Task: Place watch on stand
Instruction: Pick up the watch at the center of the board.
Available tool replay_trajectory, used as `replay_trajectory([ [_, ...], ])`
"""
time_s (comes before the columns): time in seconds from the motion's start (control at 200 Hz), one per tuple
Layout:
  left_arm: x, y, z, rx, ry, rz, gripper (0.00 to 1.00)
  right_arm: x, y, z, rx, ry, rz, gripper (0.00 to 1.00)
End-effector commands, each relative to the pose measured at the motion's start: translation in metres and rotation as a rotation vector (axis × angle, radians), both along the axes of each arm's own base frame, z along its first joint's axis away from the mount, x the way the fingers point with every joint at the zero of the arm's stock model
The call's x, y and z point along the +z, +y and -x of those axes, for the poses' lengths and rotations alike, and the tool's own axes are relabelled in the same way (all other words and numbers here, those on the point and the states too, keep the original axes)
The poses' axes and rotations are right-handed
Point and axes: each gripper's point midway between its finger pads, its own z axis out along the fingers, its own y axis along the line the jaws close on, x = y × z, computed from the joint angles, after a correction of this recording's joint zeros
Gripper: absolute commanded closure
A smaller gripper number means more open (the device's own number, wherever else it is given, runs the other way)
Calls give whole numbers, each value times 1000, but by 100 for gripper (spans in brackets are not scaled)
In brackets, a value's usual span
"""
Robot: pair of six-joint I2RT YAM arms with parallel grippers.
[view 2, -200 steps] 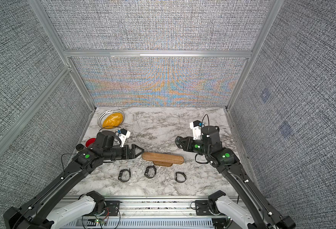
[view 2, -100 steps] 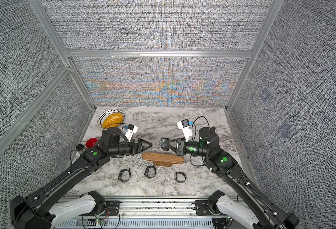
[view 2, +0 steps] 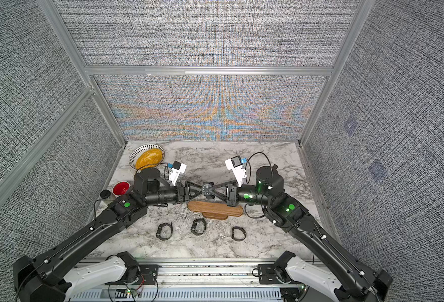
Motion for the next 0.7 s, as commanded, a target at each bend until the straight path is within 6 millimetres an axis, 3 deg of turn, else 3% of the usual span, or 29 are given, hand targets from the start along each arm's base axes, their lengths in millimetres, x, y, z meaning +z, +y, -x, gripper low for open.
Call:
replay_trajectory([
  [0.0,12,-5,4,-32,-31,42,25,11,3,0,6,-32,-38,100],
  [0.235,9,-11,13,-76,-33,44,31,13,6,0,16,-33,-48,100],
  [0.691,23,-19,20,-113,-61,113,42,13,13,6,68,-23,-65,100],
])
